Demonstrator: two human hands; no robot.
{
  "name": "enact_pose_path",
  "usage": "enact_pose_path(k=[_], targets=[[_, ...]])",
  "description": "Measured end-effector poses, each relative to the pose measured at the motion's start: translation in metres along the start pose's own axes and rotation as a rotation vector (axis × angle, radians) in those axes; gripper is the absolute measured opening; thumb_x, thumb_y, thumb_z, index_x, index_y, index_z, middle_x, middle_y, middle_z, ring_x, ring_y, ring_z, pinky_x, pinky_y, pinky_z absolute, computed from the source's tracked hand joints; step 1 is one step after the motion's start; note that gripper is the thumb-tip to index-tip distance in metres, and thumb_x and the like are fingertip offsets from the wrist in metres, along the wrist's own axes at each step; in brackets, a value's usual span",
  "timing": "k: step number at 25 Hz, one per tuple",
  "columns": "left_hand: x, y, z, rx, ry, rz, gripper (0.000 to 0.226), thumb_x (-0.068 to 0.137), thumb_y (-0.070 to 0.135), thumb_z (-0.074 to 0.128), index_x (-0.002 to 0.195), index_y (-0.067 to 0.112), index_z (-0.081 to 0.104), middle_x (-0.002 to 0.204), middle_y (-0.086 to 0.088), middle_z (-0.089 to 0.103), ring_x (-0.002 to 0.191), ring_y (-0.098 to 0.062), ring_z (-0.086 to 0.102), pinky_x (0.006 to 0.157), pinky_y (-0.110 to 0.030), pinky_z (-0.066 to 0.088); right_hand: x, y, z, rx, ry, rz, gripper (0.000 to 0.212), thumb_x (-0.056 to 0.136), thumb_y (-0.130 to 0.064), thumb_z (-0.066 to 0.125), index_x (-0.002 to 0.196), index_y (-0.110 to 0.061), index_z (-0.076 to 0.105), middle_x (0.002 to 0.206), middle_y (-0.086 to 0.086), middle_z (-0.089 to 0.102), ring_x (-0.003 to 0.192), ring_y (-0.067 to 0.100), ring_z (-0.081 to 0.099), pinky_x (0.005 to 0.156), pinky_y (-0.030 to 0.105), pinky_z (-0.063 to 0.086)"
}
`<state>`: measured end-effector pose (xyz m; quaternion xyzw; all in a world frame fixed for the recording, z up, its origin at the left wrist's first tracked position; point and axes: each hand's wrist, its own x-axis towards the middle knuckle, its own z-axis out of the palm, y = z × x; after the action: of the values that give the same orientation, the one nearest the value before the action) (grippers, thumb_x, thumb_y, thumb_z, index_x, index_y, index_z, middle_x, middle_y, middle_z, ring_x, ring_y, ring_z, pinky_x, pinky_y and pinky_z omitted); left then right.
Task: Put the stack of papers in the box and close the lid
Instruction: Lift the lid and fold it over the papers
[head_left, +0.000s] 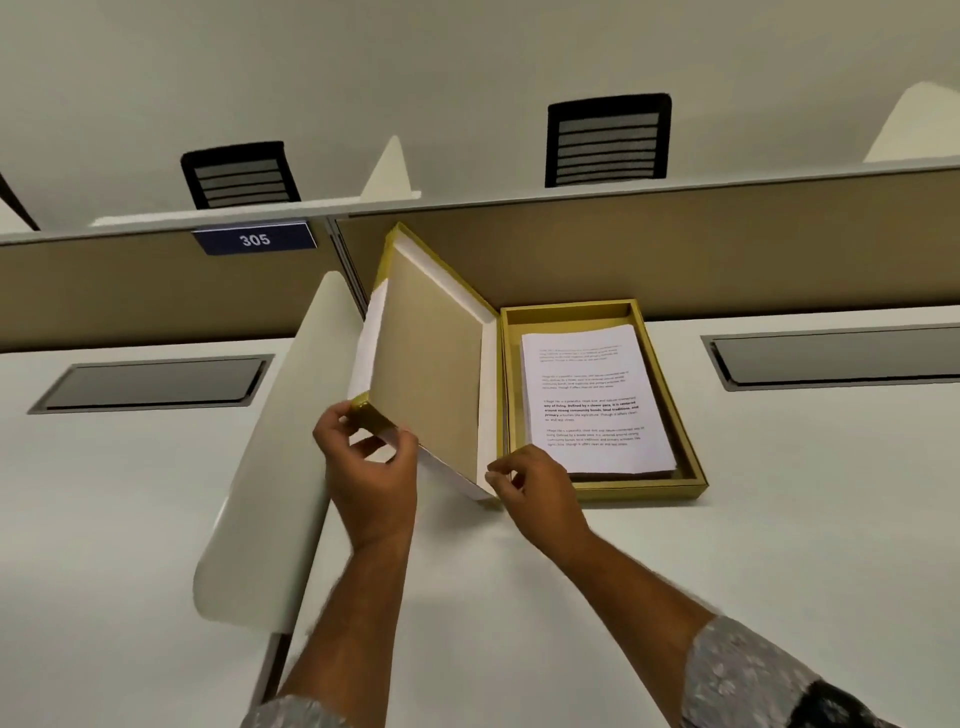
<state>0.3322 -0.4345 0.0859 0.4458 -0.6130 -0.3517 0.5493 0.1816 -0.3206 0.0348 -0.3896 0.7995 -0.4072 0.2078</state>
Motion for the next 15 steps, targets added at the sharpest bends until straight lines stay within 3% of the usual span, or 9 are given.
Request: enact_pose_path(k=[2, 6, 9, 12, 13, 15], targets=[[-0.012, 0.014, 0.012, 0.072, -0.092, 0.107, 0.066, 0.078, 0.036, 0.081, 0.133, 0.038, 0.044, 0.125, 0.008, 0.063, 0.098, -0.016, 0.075, 0.069, -0.021, 0.065, 0.003, -0.025, -0.014, 0.195, 0.087, 0.001, 0.021, 0.1, -0.038, 0.069, 0.105, -0.022, 0.081, 0.101, -0.007, 0.073, 0.085, 0.008, 0.069, 0.08, 0.028, 0.058], [-0.045, 0.034, 0.036, 0.251, -0.185, 0.286, 0.064, 0.083, 0.033, 0.082, 0.137, 0.029, 0.048, 0.13, 0.0, 0.065, 0.101, -0.019, 0.072, 0.074, -0.039, 0.068, 0.007, -0.079, -0.057, 0.636, 0.112, 0.118, 0.031, 0.101, -0.057, 0.06, 0.104, -0.033, 0.079, 0.095, -0.015, 0.078, 0.089, 0.01, 0.075, 0.081, 0.03, 0.065], [-0.067, 0.048, 0.055, 0.359, -0.202, 0.414, 0.064, 0.084, 0.036, 0.082, 0.137, 0.022, 0.05, 0.126, -0.009, 0.07, 0.099, -0.028, 0.075, 0.077, -0.043, 0.068, 0.01, -0.091, -0.093, 0.7, 0.139, 0.136, 0.032, 0.096, -0.06, 0.066, 0.096, -0.03, 0.078, 0.092, -0.01, 0.078, 0.091, 0.016, 0.075, 0.078, 0.029, 0.066], [-0.085, 0.057, 0.075, 0.435, -0.238, 0.566, 0.067, 0.086, 0.046, 0.079, 0.142, 0.022, 0.05, 0.131, -0.007, 0.07, 0.104, -0.025, 0.075, 0.079, -0.039, 0.068, 0.011, -0.077, -0.12, 0.711, 0.099, 0.172, 0.018, 0.096, -0.044, 0.074, 0.103, -0.027, 0.071, 0.099, -0.008, 0.075, 0.093, 0.016, 0.074, 0.066, 0.016, 0.061], [-0.09, 0.057, 0.08, 0.452, -0.279, 0.553, 0.073, 0.086, 0.053, 0.077, 0.146, 0.024, 0.049, 0.137, -0.003, 0.067, 0.108, -0.021, 0.073, 0.08, -0.034, 0.067, 0.009, -0.07, -0.126, 0.744, 0.086, 0.199, 0.014, 0.098, -0.038, 0.074, 0.106, -0.028, 0.069, 0.104, -0.007, 0.074, 0.098, 0.017, 0.074, 0.07, 0.018, 0.062], [-0.098, 0.05, 0.083, 0.406, -0.358, 0.323, 0.089, 0.081, 0.074, 0.069, 0.153, 0.029, 0.043, 0.146, 0.011, 0.057, 0.115, -0.011, 0.065, 0.083, -0.021, 0.059, 0.006, -0.055, -0.137, 0.82, 0.077, 0.259, 0.013, 0.102, -0.034, 0.07, 0.112, -0.027, 0.067, 0.113, -0.005, 0.074, 0.108, 0.022, 0.072, 0.09, 0.035, 0.065]])
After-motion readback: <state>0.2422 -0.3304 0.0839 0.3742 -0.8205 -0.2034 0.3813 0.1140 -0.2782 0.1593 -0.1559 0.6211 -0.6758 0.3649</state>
